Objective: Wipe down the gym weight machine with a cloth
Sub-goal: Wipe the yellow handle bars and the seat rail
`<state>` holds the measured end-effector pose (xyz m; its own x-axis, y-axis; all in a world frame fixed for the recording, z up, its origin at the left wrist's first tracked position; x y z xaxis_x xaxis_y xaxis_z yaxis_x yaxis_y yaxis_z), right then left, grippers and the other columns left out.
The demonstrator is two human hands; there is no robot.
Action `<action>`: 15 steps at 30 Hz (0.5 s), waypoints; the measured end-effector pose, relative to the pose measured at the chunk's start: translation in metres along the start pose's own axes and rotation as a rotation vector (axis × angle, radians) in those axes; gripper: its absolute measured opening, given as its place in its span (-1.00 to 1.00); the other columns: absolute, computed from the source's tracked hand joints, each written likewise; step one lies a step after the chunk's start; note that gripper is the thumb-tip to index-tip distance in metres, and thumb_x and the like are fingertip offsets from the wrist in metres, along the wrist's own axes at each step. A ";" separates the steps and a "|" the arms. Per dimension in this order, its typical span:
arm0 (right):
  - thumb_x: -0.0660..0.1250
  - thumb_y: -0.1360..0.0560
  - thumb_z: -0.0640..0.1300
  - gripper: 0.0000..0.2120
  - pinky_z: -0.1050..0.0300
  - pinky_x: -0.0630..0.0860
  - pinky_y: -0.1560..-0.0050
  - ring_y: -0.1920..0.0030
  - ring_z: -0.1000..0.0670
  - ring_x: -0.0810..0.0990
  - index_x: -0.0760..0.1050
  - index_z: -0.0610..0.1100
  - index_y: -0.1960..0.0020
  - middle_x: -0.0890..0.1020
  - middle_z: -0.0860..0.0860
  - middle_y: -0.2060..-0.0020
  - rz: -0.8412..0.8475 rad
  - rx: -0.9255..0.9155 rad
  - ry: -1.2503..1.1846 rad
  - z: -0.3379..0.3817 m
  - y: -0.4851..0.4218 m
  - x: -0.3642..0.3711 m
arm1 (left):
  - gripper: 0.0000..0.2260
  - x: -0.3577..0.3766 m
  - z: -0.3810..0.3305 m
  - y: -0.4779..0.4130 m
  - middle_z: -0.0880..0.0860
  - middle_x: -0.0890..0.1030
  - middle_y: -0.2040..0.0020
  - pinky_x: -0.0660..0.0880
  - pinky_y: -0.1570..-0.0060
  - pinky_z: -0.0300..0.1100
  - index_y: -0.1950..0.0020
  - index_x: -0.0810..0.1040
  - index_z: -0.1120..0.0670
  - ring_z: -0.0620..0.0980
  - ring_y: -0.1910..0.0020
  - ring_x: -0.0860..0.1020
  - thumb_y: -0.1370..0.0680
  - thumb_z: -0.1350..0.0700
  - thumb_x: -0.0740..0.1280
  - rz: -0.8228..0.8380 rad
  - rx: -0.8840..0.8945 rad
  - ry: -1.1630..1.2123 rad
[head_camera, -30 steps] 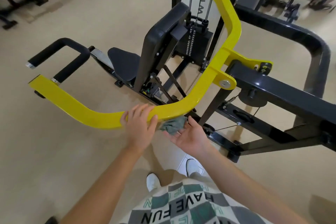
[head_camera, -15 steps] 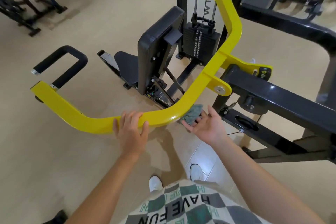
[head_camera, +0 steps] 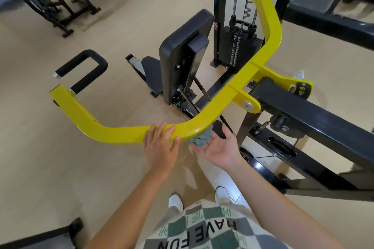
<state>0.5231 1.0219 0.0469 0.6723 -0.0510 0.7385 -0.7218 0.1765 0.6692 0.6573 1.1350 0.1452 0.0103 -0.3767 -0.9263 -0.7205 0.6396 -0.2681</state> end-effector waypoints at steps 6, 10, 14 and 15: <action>0.18 -0.58 0.31 -0.39 -0.35 0.27 -0.44 -0.38 -0.31 0.46 0.44 -0.09 -0.44 0.54 -0.22 -0.36 -0.028 -0.136 -0.005 0.080 -0.003 -0.009 | -0.58 0.007 0.000 0.008 0.05 0.55 -0.40 0.26 -0.46 0.22 -0.31 0.63 -0.04 0.20 -0.46 0.41 -0.56 -0.16 0.20 0.021 -0.052 0.020; 0.24 -0.56 0.25 -0.46 -0.33 0.21 -0.46 -0.35 -0.24 0.51 0.45 -0.01 -0.44 0.57 -0.14 -0.35 -0.028 -0.227 0.102 0.120 -0.007 0.001 | -0.53 0.010 -0.003 0.015 0.07 0.46 -0.49 0.15 -0.52 0.21 -0.40 0.56 -0.04 0.17 -0.54 0.31 -0.57 -0.16 0.16 0.057 -0.036 0.009; 0.23 -0.56 0.25 -0.42 -0.30 0.16 -0.50 -0.37 -0.21 0.50 0.40 -0.03 -0.48 0.56 -0.12 -0.36 -0.003 -0.234 0.181 0.119 -0.014 0.010 | -0.51 0.009 -0.003 0.020 0.07 0.40 -0.54 0.10 -0.54 0.19 -0.46 0.51 -0.04 0.15 -0.58 0.23 -0.58 -0.17 0.16 0.070 -0.034 0.013; 0.24 -0.55 0.26 -0.42 -0.30 0.16 -0.50 -0.38 -0.21 0.50 0.42 -0.02 -0.47 0.57 -0.12 -0.35 0.000 -0.222 0.188 0.113 -0.014 0.011 | -0.51 0.009 -0.003 0.020 0.06 0.39 -0.54 0.10 -0.55 0.19 -0.46 0.51 -0.04 0.15 -0.59 0.23 -0.57 -0.16 0.17 0.069 -0.035 0.010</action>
<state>0.5222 0.9075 0.0550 0.7057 0.1283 0.6968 -0.6822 0.3884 0.6194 0.6404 1.1421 0.1319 -0.0475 -0.3395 -0.9394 -0.7427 0.6409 -0.1941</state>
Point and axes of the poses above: each hand's wrist, its own y-axis away from the middle knuckle, its own x-axis out of the palm, z = x × y, the point moved 9 cm from there along -y, towards the middle knuckle
